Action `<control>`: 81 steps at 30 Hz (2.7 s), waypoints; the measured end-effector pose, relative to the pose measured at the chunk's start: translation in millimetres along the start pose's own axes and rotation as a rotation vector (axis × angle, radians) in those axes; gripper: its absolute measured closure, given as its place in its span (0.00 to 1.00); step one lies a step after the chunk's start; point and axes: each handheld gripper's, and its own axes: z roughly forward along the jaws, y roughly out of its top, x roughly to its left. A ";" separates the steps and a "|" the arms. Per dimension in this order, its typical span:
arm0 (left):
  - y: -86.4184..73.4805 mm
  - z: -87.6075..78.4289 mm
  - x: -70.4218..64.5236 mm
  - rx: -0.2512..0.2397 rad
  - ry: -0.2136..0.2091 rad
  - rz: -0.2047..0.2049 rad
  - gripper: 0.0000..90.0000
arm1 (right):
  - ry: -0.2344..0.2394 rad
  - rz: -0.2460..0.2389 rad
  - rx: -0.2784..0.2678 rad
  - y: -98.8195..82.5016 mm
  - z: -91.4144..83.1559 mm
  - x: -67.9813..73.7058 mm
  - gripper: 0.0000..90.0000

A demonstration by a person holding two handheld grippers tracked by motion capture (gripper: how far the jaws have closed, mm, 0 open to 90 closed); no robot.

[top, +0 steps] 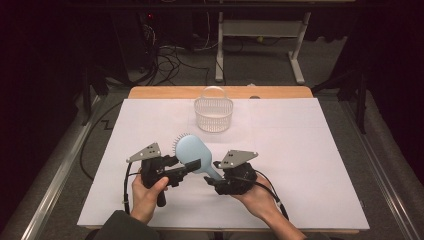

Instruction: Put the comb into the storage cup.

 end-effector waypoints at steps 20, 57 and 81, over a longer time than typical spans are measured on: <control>3.3 -7.4 -3.1 -0.025 0.022 0.027 0.60 | -0.047 0.063 -0.129 -22.3 -38.2 -26.4 0.32; 7.3 -17.8 1.7 -0.017 0.071 0.038 0.60 | -0.215 0.222 -0.247 -107.4 -112.3 -75.9 0.30; 19.1 -16.1 11.4 -0.016 0.080 0.031 0.60 | -0.300 0.366 -0.313 -170.5 -122.2 -81.9 0.28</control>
